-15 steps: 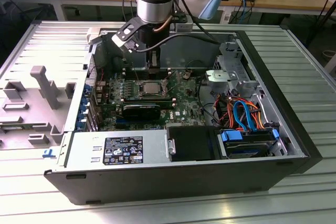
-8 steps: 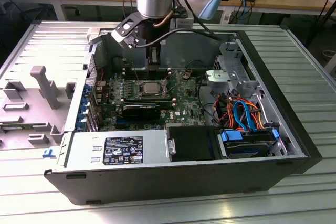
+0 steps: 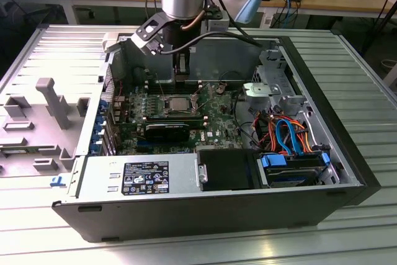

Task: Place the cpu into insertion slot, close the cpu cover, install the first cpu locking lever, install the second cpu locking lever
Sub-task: 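Close the cpu cover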

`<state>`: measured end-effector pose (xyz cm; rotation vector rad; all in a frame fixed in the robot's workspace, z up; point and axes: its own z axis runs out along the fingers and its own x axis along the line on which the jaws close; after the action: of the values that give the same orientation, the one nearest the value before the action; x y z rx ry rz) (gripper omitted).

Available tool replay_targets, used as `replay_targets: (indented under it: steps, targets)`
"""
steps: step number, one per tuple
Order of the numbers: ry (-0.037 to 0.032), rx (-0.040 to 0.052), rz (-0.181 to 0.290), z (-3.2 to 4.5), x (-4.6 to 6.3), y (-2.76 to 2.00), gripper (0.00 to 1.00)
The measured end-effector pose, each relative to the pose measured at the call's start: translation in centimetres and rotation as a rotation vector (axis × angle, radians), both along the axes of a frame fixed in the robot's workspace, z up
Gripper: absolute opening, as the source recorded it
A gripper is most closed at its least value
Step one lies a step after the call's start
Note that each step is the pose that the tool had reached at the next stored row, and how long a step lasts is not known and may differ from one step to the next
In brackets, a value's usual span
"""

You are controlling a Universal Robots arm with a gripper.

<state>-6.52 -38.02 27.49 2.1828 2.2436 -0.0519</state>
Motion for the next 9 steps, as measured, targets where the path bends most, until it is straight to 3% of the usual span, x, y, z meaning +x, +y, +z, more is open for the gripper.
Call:
replay_targets:
  steps: [9]
  targets:
    - [0.0000, 0.0001, 0.000, 0.00, 0.37, -0.02, 0.11]
